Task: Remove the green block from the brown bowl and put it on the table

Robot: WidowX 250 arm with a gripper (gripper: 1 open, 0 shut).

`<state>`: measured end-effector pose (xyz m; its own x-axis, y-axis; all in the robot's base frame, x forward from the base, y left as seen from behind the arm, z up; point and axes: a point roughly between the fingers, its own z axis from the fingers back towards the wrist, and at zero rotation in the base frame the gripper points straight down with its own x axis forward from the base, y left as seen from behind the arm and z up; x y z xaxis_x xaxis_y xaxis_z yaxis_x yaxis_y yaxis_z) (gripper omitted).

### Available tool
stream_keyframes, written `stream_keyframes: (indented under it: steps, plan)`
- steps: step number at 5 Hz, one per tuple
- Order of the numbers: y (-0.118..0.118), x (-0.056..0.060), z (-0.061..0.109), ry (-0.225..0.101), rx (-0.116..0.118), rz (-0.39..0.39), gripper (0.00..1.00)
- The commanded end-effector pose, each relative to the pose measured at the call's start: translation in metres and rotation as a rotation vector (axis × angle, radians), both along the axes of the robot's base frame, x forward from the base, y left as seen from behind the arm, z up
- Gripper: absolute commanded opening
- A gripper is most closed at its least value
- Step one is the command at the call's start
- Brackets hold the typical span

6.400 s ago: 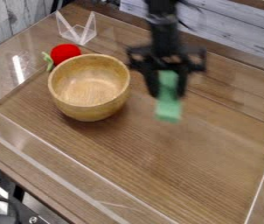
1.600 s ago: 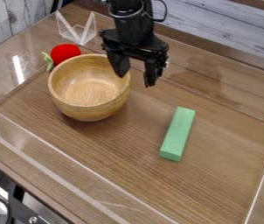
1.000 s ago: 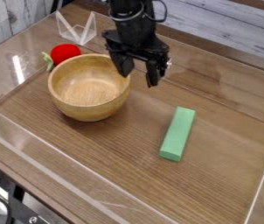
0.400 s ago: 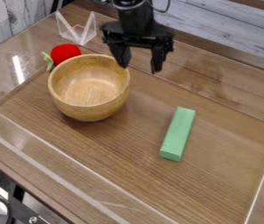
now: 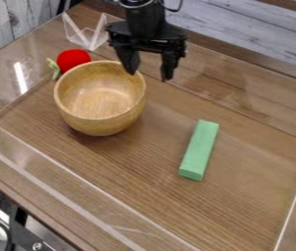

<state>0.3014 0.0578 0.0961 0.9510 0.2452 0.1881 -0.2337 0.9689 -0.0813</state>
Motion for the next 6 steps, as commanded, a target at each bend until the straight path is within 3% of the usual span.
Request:
stream_keyframes:
  steps: [1,3,5,6]
  plan:
    - [-0.001,0.003,0.005,-0.023,0.006,0.023,1.00]
    - [-0.013,0.007,-0.003,-0.001,-0.010,0.061,1.00]
    - [-0.022,0.015,-0.015,-0.014,-0.032,-0.131,1.00]
    - [-0.030,0.021,-0.014,-0.034,-0.035,-0.114,1.00]
